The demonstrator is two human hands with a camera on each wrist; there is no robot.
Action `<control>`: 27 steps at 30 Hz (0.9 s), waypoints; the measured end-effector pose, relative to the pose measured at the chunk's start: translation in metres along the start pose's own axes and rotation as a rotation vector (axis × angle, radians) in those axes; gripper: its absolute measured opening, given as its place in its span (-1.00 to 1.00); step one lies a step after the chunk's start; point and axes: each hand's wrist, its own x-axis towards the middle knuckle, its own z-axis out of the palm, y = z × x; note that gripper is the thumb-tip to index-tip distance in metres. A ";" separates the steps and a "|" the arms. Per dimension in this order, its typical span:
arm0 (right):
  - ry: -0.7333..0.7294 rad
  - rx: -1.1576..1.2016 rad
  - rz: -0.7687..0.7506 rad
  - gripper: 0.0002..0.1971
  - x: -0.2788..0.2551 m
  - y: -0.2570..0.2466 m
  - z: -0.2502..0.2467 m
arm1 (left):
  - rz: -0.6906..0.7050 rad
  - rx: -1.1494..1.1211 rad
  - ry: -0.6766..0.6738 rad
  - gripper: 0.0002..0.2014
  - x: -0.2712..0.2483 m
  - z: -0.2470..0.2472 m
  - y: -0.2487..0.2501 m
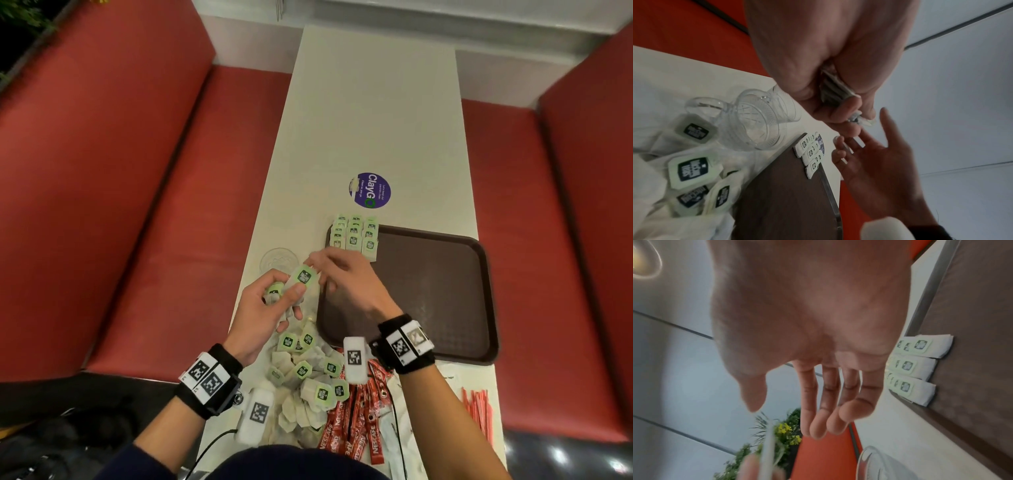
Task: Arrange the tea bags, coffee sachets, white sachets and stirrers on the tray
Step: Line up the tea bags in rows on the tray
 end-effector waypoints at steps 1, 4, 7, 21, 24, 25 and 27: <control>-0.022 0.011 -0.019 -0.79 -0.008 -0.002 0.000 | 0.000 -0.003 0.004 -0.71 0.001 0.003 0.000; 0.044 -0.023 -0.055 -0.88 -0.022 0.001 -0.002 | -0.020 -0.005 0.007 -0.69 0.003 0.009 -0.001; 0.127 -0.044 -0.068 -0.88 -0.029 0.005 -0.009 | -0.033 0.003 -0.021 -0.71 0.004 0.014 -0.004; 0.245 -0.620 0.146 -0.88 0.026 0.079 -0.085 | -0.034 0.015 0.038 -0.77 0.002 0.010 -0.007; 0.100 -0.716 0.229 -0.88 0.048 0.088 -0.086 | -0.033 0.019 0.046 -0.76 0.001 0.002 -0.008; 0.079 -0.724 0.228 -0.87 0.054 0.089 -0.084 | -0.036 0.017 0.052 -0.75 0.000 0.000 -0.008; 0.068 -0.738 0.210 -0.85 0.065 0.088 -0.079 | -0.042 0.022 0.066 -0.74 0.000 -0.003 -0.007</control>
